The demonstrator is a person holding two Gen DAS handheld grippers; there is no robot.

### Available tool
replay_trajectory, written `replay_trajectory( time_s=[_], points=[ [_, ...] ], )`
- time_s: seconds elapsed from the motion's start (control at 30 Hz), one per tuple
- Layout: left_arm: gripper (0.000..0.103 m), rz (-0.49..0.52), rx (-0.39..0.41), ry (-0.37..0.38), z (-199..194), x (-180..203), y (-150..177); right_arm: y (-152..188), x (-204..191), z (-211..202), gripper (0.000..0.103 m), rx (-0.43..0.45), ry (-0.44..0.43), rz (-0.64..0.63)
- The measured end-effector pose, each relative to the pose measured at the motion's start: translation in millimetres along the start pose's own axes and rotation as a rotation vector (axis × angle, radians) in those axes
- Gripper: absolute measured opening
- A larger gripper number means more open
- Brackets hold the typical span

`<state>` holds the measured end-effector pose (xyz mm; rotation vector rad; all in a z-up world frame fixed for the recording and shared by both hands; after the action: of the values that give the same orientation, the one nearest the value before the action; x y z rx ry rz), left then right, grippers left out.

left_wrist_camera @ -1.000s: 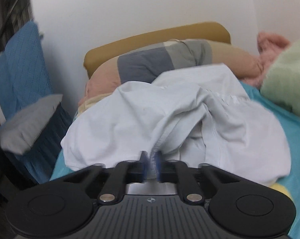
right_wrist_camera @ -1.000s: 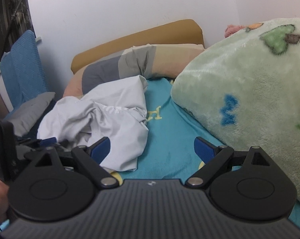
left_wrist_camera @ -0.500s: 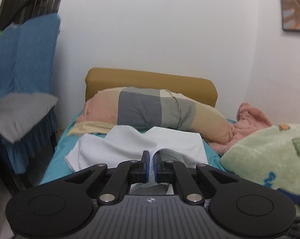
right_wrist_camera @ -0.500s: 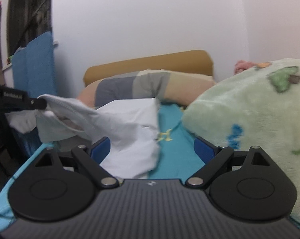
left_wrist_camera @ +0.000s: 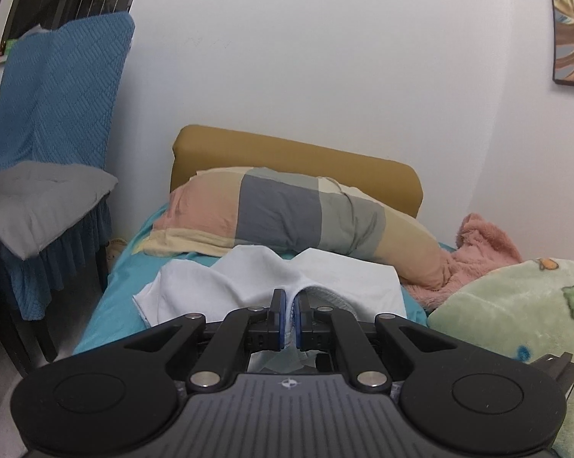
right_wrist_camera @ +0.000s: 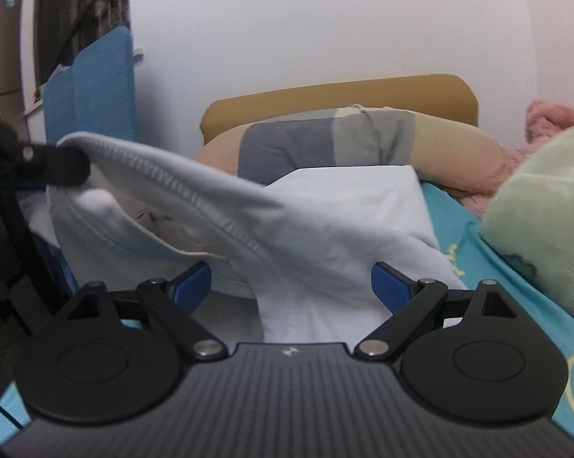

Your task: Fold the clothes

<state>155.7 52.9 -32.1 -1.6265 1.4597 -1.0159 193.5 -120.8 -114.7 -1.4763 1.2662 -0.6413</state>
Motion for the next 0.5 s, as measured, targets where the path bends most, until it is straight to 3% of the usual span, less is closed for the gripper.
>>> replay_trajectory(
  time_s=[0.33,0.5],
  points=[
    [0.005,-0.021,-0.038,0.012,15,-4,16,-10,7,-13,0.092,0.126,0.015,0.063],
    [0.005,-0.030,0.009,0.039,-1,-4,13,-13,-2,-12,0.092,0.108,-0.022,0.002]
  ],
)
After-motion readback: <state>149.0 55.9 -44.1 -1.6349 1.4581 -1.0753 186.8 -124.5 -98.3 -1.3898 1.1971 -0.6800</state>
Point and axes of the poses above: each gripper's, at about its wrist camera, not at the fingertips, and z roughly the way its jaws point, x to its right, y to its underside, the point moved 1 cm from there along z, roughly the way its jaws point, and after that the axes turned 12 degrees about -y, right-handed, at the moved point
